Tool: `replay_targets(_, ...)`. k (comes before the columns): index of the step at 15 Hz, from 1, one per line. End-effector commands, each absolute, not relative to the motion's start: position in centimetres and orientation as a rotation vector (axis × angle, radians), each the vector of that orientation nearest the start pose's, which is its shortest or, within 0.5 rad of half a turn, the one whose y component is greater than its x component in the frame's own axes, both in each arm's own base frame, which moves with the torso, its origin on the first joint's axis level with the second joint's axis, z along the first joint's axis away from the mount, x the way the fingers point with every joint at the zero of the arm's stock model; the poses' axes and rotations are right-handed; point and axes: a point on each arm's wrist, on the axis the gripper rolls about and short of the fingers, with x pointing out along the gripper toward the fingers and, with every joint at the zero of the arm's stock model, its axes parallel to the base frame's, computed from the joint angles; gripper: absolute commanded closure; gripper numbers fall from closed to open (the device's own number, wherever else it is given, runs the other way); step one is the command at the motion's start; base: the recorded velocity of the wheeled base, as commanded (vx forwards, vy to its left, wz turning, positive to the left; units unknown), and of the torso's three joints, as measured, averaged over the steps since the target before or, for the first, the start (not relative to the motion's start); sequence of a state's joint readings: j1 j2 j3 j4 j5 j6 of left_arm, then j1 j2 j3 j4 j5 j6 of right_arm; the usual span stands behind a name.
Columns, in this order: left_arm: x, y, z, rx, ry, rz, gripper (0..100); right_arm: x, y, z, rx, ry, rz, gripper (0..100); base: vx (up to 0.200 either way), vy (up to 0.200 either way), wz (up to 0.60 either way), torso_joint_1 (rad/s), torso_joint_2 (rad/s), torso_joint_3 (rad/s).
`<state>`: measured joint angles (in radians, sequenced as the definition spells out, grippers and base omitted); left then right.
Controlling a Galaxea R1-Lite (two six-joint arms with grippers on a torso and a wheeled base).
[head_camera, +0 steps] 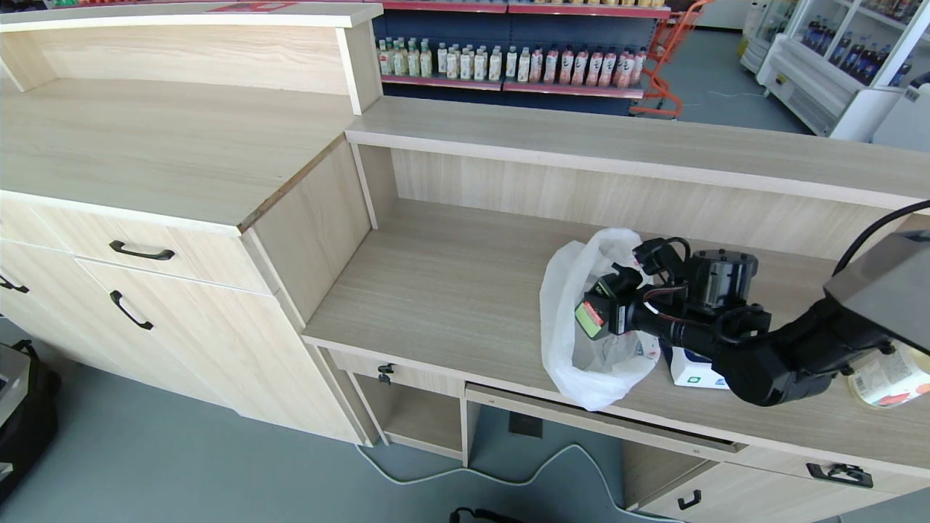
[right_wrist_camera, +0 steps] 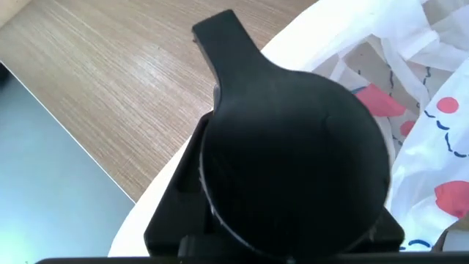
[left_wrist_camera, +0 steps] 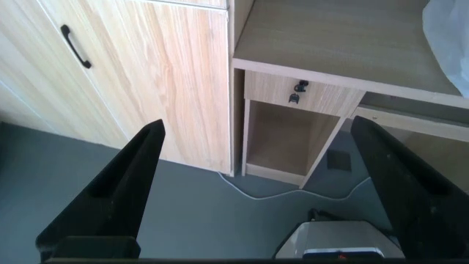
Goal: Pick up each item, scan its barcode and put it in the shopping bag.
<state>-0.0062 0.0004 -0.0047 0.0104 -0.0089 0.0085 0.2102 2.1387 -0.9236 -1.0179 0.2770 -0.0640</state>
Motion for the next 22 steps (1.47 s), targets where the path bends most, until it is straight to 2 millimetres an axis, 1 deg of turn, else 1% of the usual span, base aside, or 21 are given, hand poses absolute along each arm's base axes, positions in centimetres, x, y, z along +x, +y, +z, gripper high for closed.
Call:
replay_targets(1, -2.3, 0.0, 7.6, 0.008, 0.006, -0.015, 0, 38.6, 9.0, 8.9, -0.058, 0.196, 0.496, 100, 0.000, 0.000, 0.00, 0.000, 0.00, 0.000)
replay_targets(3, -2.3, 0.0, 7.6, 0.008, 0.006, -0.015, 0, 38.8, 9.0, 8.6, -0.069, 0.198, 0.496, 100, 0.000, 0.000, 0.00, 0.000, 0.00, 0.000)
replay_targets(5, -2.3, 0.0, 7.6, 0.008, 0.006, -0.015, 0, 38.5, 8.9, 8.3, -0.096, 0.203, 0.496, 100, 0.000, 0.000, 0.00, 0.000, 0.00, 0.000)
replay_targets(7, -2.3, 0.0, 7.6, 0.008, 0.006, -0.015, 0, 38.4, 8.7, 7.8, -0.124, 0.214, 0.453, 100, 0.000, 0.000, 0.00, 0.000, 0.00, 0.000)
replay_targets(10, -2.3, 0.0, 7.6, 0.008, 0.006, -0.015, 0, 38.6, 8.7, 7.4, -0.131, 0.221, 0.445, 100, 0.000, 0.000, 0.00, 0.000, 0.00, 0.000)
replay_targets(12, -2.3, 0.0, 7.6, 0.008, 0.006, -0.015, 0, 38.9, 8.8, 6.8, -0.138, 0.230, 0.447, 100, 0.000, 0.000, 0.00, 0.000, 0.00, 0.000)
replay_targets(17, -2.3, 0.0, 7.6, 0.008, 0.006, -0.015, 0, 39.0, 8.8, 5.0, -0.178, 0.272, 0.454, 100, 0.000, 0.000, 0.00, 0.000, 0.00, 0.000)
replay_targets(20, -2.3, 0.0, 7.6, 0.008, 0.006, -0.015, 0, 39.2, 8.8, 4.8, -0.185, 0.272, 0.459, 100, 0.000, 0.000, 0.00, 0.000, 0.00, 0.000)
replay_targets(22, -2.3, 0.0, 7.6, 0.008, 0.006, -0.015, 0, 39.2, 8.8, 4.4, -0.187, 0.282, 0.459, 100, 0.000, 0.000, 0.00, 0.000, 0.00, 0.000)
